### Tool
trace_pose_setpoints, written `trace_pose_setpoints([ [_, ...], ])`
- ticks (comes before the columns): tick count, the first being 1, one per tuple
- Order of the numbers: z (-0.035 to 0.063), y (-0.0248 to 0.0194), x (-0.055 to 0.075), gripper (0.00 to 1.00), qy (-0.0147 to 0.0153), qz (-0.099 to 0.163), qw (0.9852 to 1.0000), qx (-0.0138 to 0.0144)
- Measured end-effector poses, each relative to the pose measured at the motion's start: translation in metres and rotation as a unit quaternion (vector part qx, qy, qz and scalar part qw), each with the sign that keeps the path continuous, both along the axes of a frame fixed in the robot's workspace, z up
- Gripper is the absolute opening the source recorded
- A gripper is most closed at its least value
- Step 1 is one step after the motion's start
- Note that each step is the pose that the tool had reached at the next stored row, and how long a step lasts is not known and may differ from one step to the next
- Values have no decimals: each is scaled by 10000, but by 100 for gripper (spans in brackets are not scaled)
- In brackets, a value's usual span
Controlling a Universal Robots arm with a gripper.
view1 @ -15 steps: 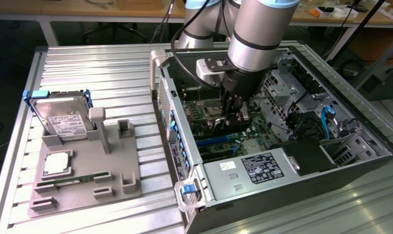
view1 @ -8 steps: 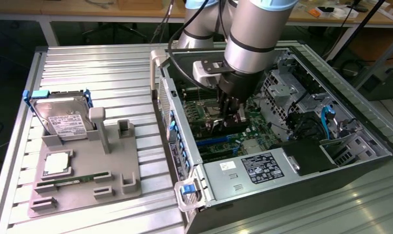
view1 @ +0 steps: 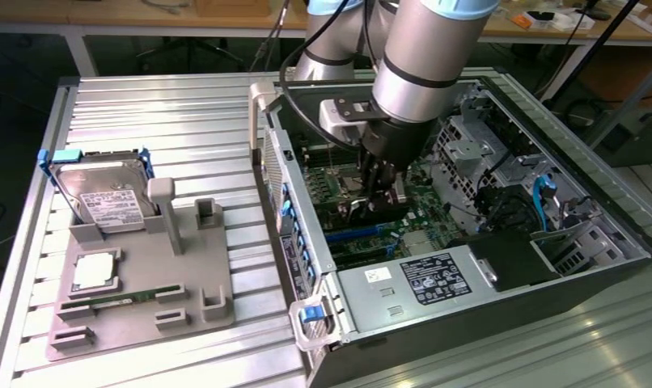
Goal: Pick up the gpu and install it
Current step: 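Insert the gpu into the slot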
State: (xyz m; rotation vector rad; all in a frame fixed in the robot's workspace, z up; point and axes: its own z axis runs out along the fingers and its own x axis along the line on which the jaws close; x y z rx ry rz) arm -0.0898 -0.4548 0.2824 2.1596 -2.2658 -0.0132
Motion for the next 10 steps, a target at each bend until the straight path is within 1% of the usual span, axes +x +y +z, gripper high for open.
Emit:
trace_pose_setpoints([
  [1,0,0,3,27,43,0,10000,0],
  [5,0,0,4,27,45,-1,10000,-1],
  [8,-11,0,31,27,70,-1,10000,-1],
  [10,-27,0,33,27,73,-1,10000,-1],
])
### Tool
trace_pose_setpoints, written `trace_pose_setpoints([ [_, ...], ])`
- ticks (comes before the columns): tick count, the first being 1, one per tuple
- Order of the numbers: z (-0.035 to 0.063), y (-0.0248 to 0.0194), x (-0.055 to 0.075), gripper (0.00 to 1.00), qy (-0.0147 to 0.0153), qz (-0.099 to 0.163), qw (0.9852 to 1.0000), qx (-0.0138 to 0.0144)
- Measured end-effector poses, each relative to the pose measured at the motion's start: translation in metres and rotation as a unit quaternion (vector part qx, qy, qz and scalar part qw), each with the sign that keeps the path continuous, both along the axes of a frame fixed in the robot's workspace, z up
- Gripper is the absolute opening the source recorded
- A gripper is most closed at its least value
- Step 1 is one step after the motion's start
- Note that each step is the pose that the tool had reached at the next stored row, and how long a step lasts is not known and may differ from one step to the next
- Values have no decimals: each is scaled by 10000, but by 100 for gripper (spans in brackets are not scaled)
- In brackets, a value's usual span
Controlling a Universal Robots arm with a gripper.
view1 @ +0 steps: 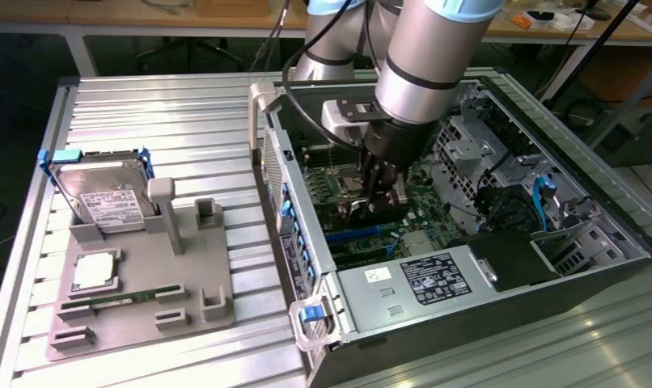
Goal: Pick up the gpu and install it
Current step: 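Insert the gpu into the slot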
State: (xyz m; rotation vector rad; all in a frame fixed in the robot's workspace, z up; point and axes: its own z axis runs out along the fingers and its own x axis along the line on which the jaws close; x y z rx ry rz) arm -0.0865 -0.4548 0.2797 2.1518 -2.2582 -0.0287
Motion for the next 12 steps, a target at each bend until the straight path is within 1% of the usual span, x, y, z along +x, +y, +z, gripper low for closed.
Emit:
trace_pose_setpoints([
  [12,-112,-3,11,27,4,-4,10000,0],
])
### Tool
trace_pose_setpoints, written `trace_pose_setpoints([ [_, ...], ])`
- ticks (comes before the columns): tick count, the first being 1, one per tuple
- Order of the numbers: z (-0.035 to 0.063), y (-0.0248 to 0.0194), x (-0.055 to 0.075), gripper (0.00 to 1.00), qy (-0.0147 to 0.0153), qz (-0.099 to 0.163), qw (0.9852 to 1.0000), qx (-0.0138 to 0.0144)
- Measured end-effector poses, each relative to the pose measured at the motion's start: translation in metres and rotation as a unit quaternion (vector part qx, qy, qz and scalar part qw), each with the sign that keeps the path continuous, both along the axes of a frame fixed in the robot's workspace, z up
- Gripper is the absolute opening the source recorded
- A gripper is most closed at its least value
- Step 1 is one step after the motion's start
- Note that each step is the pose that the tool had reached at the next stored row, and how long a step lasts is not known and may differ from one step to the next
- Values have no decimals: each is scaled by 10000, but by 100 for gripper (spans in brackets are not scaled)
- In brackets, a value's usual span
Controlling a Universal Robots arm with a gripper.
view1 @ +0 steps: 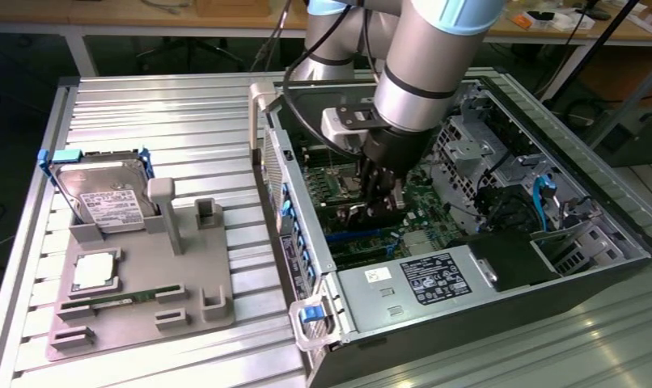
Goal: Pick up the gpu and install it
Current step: 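Insert the gpu into the slot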
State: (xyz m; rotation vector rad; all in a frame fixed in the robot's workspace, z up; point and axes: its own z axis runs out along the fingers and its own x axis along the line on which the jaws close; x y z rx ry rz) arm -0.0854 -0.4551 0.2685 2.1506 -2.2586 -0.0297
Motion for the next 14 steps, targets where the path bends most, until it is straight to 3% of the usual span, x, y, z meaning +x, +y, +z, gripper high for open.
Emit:
trace_pose_setpoints([
  [14,-74,-15,0,27,5,-4,10000,-1],
])
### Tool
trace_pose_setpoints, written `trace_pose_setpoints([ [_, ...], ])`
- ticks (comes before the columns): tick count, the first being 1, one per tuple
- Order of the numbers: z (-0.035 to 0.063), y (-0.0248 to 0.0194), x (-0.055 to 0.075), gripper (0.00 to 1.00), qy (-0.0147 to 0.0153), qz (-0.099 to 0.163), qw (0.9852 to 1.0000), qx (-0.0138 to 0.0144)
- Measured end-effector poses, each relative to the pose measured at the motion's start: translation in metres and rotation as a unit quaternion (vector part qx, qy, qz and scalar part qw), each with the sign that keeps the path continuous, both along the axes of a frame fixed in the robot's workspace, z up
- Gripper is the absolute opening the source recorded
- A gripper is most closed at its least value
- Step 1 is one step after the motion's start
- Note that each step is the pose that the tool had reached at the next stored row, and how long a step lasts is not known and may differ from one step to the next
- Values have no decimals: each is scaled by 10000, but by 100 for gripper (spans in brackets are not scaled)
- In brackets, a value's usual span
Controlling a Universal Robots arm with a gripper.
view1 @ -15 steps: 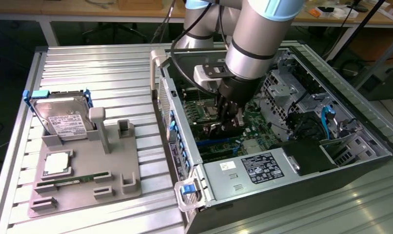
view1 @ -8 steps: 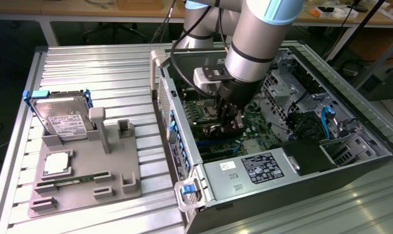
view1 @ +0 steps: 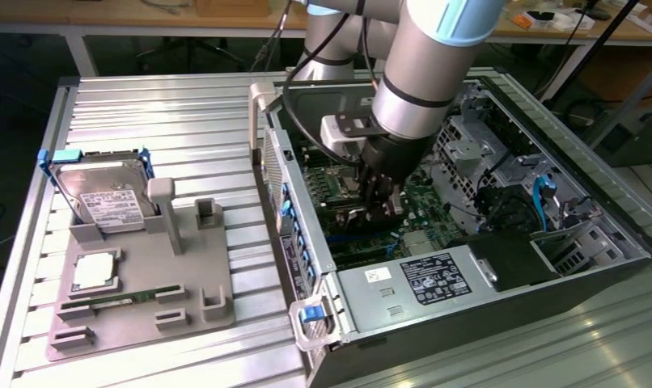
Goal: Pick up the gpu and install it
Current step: 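Insert the gpu into the slot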
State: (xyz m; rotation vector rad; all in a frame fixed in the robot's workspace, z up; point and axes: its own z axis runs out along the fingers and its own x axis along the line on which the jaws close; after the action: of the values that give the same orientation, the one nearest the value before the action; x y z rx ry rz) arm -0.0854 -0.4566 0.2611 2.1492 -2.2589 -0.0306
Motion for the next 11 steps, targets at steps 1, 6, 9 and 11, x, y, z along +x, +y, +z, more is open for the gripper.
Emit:
trace_pose_setpoints([
  [1,-7,0,0,27,1,0,10000,-2],
  [6,-33,0,-2,27,4,0,10000,-1],
  [9,-35,0,-2,27,17,-1,10000,1],
  [11,-34,0,-1,27,34,1,10000,1],
])
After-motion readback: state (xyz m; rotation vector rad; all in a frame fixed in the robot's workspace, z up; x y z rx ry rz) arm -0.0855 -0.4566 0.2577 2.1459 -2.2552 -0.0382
